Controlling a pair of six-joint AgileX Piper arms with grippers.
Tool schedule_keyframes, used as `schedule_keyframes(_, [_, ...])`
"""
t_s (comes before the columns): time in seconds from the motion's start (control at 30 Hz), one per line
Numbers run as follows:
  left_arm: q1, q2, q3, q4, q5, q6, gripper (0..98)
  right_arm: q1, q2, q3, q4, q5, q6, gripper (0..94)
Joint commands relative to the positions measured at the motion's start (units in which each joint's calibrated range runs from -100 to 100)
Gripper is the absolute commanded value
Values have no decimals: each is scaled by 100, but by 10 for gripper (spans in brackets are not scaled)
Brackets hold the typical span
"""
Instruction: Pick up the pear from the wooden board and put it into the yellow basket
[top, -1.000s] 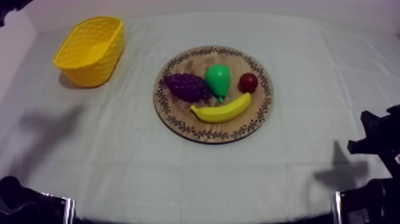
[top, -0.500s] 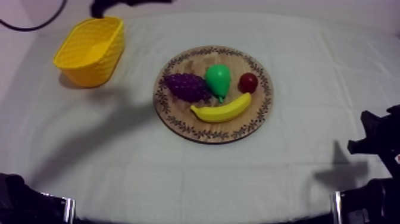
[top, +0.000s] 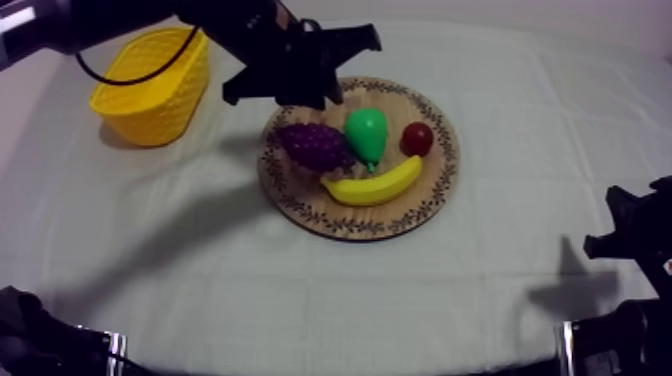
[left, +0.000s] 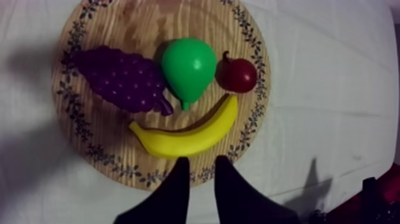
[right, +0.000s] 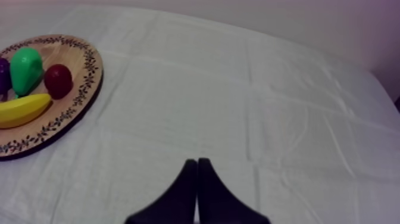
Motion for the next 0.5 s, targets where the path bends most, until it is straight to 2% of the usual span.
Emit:
schedule_keyframes(0.0, [26, 72, -74, -36, -10, -6, 242, 2, -2, 4, 0, 2, -2, 3])
schedule_keyframes(0.07, [53, 133, -153, -82, -11, 11, 333, 2, -2, 4, 0, 2, -2, 3])
schedule_keyframes(0.17, [93, 202, -251, -162, 10, 62, 643, 2, -2, 4, 0, 2, -2, 3])
schedule_keyframes(0.23, [118, 245, -283, -212, 15, 106, 790, 2, -2, 4, 0, 2, -2, 3])
schedule_keyframes(0.33, [134, 294, -300, -247, 6, 182, 838, 2, -2, 4, 0, 2, -2, 3])
schedule_keyframes(0.47, [160, 350, -324, -282, -87, 257, 785, 2, -2, 4, 0, 2, -2, 3])
